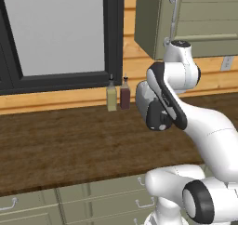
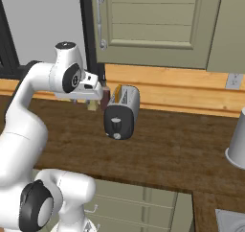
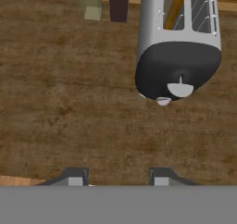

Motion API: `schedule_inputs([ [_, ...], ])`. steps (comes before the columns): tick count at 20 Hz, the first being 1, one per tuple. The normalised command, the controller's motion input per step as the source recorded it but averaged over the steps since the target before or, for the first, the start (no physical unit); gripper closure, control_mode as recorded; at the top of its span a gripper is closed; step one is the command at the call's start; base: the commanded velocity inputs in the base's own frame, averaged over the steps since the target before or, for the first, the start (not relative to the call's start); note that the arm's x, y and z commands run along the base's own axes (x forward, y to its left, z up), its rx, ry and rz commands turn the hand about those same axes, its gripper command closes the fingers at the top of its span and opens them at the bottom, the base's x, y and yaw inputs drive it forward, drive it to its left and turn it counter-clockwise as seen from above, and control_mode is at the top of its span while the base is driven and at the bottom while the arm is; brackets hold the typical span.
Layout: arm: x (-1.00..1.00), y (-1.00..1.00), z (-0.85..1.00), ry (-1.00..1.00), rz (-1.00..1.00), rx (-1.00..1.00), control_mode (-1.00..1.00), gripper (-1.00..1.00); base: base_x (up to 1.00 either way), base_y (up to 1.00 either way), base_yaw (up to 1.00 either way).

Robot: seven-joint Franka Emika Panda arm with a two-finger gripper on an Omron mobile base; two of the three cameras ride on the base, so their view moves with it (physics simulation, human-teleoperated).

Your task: Start the toaster. Once the lever pops up, take the bread to the plate on the dining counter.

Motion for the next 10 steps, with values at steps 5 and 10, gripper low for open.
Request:
schedule_inputs([
  [5, -0.11, 0.00, -0.02, -0.05, 0.01, 0.00, -1.00, -1.00, 0.00, 0.00, 0.00],
  [10, 0.00, 0.00, -0.45, -0.24, 0.02, -0.01, -1.00, -1.00, 0.00, 0.00, 0.00],
])
